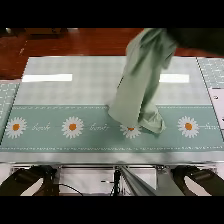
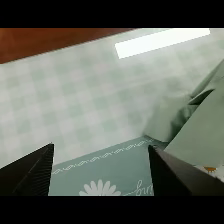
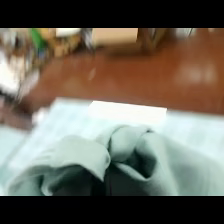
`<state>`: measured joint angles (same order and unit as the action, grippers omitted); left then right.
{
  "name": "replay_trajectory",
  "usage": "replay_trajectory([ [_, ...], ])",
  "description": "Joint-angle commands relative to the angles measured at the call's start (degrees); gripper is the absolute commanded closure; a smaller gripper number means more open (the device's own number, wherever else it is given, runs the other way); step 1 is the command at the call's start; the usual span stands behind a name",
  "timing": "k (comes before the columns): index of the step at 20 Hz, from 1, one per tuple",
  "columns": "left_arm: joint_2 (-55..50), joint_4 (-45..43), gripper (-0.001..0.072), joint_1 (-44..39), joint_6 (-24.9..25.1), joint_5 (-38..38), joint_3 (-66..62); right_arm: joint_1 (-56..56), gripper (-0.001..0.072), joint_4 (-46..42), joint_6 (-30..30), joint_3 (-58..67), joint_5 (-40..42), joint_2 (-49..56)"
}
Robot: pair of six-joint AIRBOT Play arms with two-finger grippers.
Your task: Fold the shirts.
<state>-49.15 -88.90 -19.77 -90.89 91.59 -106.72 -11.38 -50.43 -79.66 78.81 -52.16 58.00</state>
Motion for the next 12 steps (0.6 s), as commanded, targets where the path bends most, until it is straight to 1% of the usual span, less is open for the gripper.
replay_trajectory([
  [1,-0.3,0.0,-0.0013,0.0,-0.3,0.9,0.0,-10.1,0.0688,-4.3,0.1,0.0,-8.9,12.3],
  [5,-2.0,0.0,-0.0013,0.0,-0.3,0.9,0.0,-21.1,0.0685,-4.3,1.0,0.0,-9.0,25.7],
  [6,-2.8,0.0,-0.0013,0.0,-0.3,0.9,0.0,-22.9,0.0646,-4.3,1.0,0.0,-8.8,28.0],
  [9,-5.7,0.0,-0.0013,0.0,0.4,0.9,0.0,-23.1,0.0415,-4.1,2.6,0.1,-8.8,28.9],
  [10,-7.0,0.0,-0.0013,0.0,1.4,0.9,0.0,-21.7,0.0358,-4.2,3.1,0.2,-9.0,27.3],
  [12,-9.4,0.0,-0.0013,0.0,3.7,0.9,1.2,-16.8,0.0322,-4.2,3.9,0.9,-9.3,22.5],
])
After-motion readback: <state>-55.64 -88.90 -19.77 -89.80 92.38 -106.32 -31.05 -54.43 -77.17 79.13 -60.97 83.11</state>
